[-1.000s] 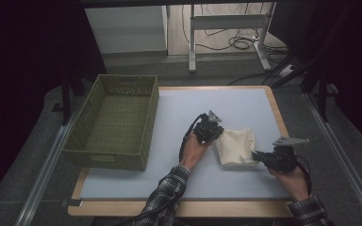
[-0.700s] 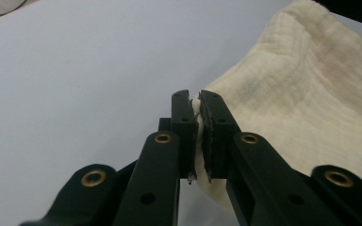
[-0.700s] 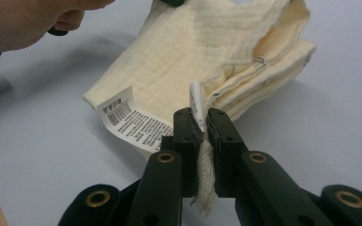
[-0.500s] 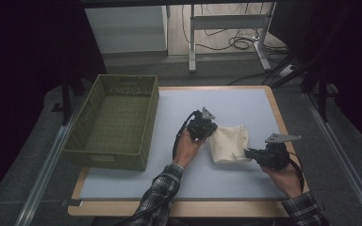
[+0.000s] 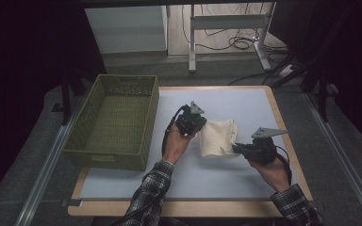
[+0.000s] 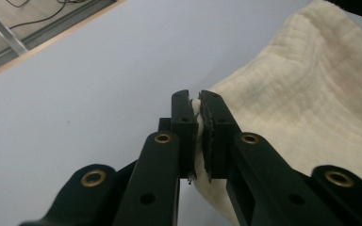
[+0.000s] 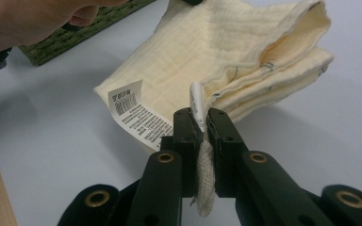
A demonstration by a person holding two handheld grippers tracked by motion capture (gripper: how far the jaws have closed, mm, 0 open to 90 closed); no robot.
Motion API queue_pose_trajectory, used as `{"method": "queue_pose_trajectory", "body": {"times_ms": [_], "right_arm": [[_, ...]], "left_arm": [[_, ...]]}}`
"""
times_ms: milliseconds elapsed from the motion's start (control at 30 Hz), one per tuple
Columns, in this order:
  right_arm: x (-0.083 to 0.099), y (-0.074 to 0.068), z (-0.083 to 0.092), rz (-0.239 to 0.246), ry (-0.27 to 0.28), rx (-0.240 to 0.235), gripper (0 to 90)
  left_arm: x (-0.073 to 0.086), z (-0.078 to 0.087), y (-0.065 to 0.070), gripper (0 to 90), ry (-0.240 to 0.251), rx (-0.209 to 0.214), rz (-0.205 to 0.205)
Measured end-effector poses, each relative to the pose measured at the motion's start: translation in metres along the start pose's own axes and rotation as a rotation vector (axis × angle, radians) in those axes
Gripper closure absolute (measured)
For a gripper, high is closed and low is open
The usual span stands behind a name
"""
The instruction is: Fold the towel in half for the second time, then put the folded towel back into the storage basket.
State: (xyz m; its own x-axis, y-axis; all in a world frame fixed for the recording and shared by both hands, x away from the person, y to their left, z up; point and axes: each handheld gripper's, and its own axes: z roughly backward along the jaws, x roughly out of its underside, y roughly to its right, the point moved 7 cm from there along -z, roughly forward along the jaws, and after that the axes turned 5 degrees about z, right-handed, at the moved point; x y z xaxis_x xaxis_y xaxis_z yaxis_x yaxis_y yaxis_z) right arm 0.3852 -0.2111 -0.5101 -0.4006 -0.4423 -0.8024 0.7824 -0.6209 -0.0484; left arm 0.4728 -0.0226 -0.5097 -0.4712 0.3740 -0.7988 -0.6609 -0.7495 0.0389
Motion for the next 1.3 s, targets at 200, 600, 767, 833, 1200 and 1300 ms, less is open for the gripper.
{"method": "queue_pose_trajectory", "body": {"times_ms": [200,600,767,833,1200,1300], "right_arm": [[-0.013,-0.008,-0.01,0.016,0.006,-0.017,83.0],[-0.041,-0.022,-0.028,0.043,0.021,-0.041,82.9],[-0.054,-0.027,-0.037,0.057,0.024,-0.046,82.9],[-0.058,-0.03,-0.04,0.061,0.025,-0.05,82.9],[-0.08,-0.043,-0.058,0.084,0.026,-0.068,82.9],[-0.084,-0.046,-0.06,0.088,0.029,-0.074,82.9]], "left_arm": [[-0.003,0.014,-0.011,84.7,0.001,-0.028,-0.006],[-0.01,0.043,-0.036,84.3,-0.013,-0.083,-0.023],[-0.009,0.054,-0.049,84.2,-0.024,-0.108,-0.027],[-0.008,0.058,-0.054,84.2,-0.027,-0.115,-0.027],[-0.008,0.081,-0.074,84.0,-0.021,-0.153,-0.021],[-0.008,0.085,-0.078,84.0,-0.018,-0.16,-0.023]]}}
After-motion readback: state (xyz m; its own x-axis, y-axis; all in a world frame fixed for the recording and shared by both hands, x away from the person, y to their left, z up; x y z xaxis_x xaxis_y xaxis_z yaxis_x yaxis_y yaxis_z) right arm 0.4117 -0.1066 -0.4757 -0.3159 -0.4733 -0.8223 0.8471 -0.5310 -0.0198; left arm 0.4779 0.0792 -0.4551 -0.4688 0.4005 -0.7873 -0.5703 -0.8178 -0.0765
